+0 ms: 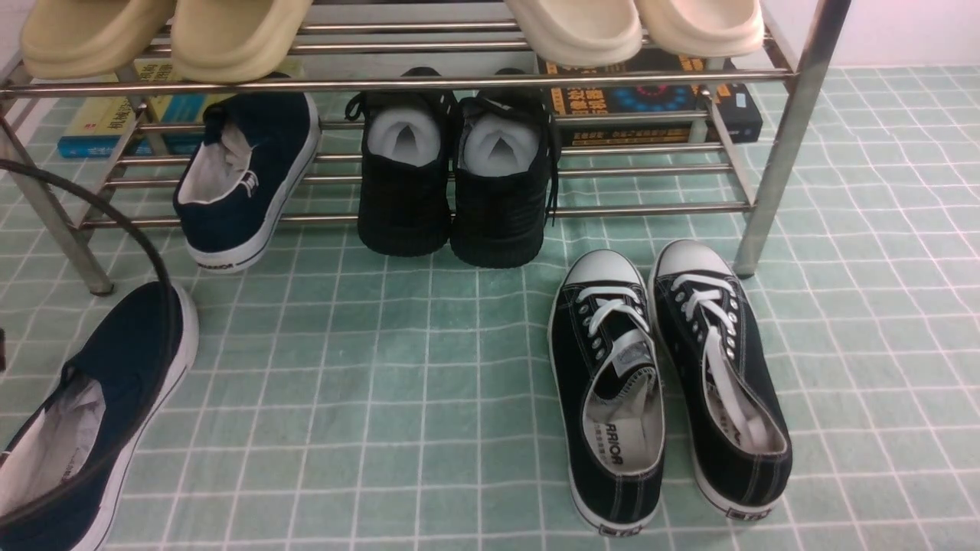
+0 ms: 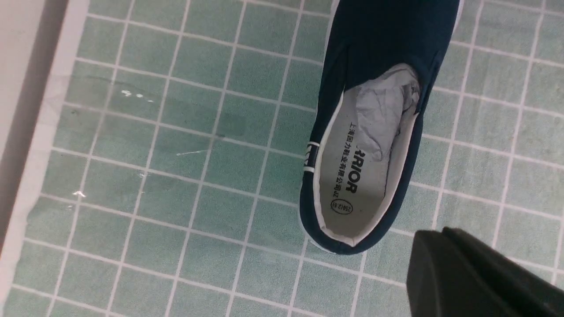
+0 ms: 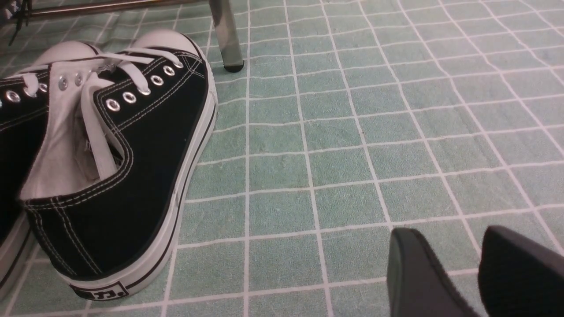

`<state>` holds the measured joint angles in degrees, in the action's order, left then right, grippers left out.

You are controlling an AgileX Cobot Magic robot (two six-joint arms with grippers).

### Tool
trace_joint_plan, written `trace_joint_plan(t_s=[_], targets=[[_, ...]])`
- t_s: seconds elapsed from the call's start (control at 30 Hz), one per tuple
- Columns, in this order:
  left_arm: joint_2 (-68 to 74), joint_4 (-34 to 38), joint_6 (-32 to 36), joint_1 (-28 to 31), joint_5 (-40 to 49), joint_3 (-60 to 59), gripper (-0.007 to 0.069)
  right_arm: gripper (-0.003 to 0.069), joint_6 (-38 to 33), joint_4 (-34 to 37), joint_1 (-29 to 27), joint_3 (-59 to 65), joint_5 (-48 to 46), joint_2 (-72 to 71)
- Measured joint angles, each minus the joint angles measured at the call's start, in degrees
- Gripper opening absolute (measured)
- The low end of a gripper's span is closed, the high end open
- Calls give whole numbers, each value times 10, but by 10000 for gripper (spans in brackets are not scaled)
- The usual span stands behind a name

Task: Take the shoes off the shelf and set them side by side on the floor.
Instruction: 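Grasp the leftmost shoe on the bottom shelf of the shoe rack with the left gripper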

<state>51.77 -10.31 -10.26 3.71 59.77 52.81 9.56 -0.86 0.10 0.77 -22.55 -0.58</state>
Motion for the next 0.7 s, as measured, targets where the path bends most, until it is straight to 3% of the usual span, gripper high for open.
trace_joint_plan(t_s=[0.3,0.53,0.6,0.7], targets=[[-108,30,-5,0,50,0,1,239,0,0,0,0,0,0],[-95,142,-41,0,62,0,18,239,0,0,0,0,0,0],[-74,167,-44,0,47,0,39,239,0,0,0,0,0,0],[-6,183,-50,0,-35,0,132,239,0,0,0,0,0,0]])
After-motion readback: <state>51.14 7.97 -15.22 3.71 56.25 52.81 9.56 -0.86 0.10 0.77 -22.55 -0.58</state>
